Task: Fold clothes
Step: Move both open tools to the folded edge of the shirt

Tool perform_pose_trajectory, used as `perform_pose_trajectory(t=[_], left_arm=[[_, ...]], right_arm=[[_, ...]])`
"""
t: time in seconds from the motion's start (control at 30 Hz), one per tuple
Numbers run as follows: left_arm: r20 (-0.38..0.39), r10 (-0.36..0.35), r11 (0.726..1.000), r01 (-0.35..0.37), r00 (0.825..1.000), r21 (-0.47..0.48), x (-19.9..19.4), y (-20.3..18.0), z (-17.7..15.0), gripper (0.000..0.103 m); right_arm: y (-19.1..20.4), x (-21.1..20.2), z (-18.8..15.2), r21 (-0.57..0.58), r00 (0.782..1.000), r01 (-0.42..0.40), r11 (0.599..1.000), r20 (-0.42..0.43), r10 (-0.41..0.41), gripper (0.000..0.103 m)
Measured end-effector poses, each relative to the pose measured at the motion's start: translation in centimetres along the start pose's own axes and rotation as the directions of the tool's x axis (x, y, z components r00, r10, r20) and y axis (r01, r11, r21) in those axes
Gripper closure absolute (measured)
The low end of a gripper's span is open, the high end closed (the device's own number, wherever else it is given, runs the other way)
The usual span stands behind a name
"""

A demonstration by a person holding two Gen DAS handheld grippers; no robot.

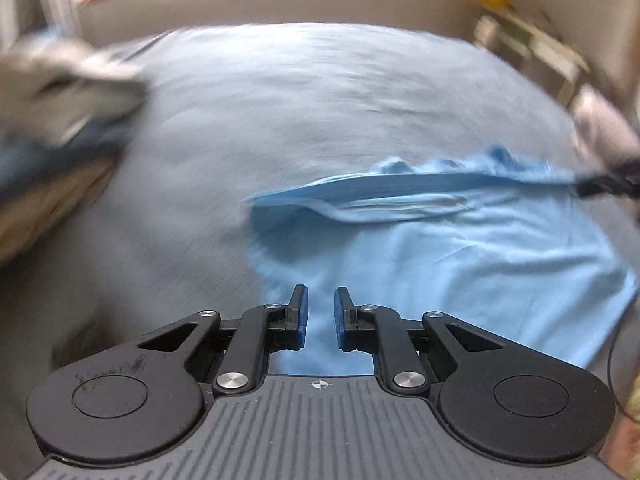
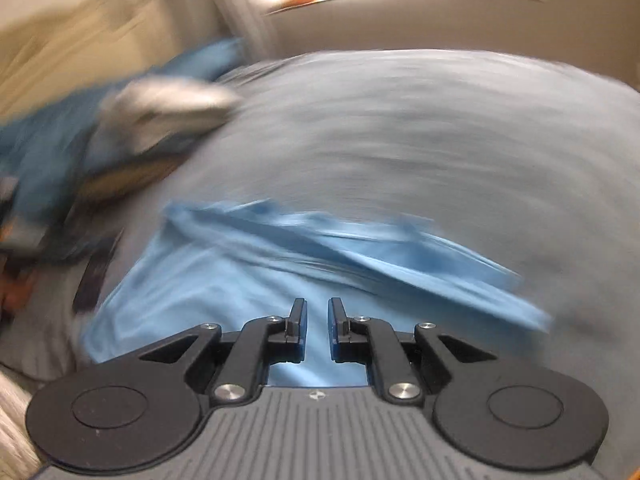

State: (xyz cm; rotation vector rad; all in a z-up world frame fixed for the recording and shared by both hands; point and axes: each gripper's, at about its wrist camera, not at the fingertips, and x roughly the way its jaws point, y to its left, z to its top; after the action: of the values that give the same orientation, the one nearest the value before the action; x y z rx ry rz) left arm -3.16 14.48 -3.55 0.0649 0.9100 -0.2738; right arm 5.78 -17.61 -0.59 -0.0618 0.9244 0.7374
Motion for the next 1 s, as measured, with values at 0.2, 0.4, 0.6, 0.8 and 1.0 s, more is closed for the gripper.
perform_pose_trajectory(t=[0.2,0.4,0.6,0.8,1.0], left_arm=[[-0.003,-0.017,1.000,0.017,1.000,0.018,4.9,-2.7,1.5,0.090],[0.008,-0.005,0.999,0.005,1.000,-0.037,7.9,-0.4,2.1,0.090],[0.097,0.015,0.989,-0.001,0.995,-0.147,8.8,1.4,4.2,0.090],[0.161,0.058,0.958,-0.010,0.985,-0.286,8.0,4.0,4.8,0.089],[0.177,0.074,0.911,0.006,0.981,-0.412,5.1,6.7,3.9,0.074]], right_arm=[[4.1,7.1,-0.2,-0.214,0.995,-0.020,0.977,-0.104,-0.002,0.092],[2.6,10.5,0.5,-0.215,0.990,0.022,0.976,-0.130,-0.051,0.092],[1.0,12.1,3.7,-0.151,0.994,0.098,0.984,-0.035,-0.105,0.092],[-3.1,9.3,3.9,0.011,0.988,0.143,0.990,0.051,-0.143,0.092],[-10.3,-1.3,0.8,0.249,0.955,0.215,0.944,0.147,-0.256,0.080]])
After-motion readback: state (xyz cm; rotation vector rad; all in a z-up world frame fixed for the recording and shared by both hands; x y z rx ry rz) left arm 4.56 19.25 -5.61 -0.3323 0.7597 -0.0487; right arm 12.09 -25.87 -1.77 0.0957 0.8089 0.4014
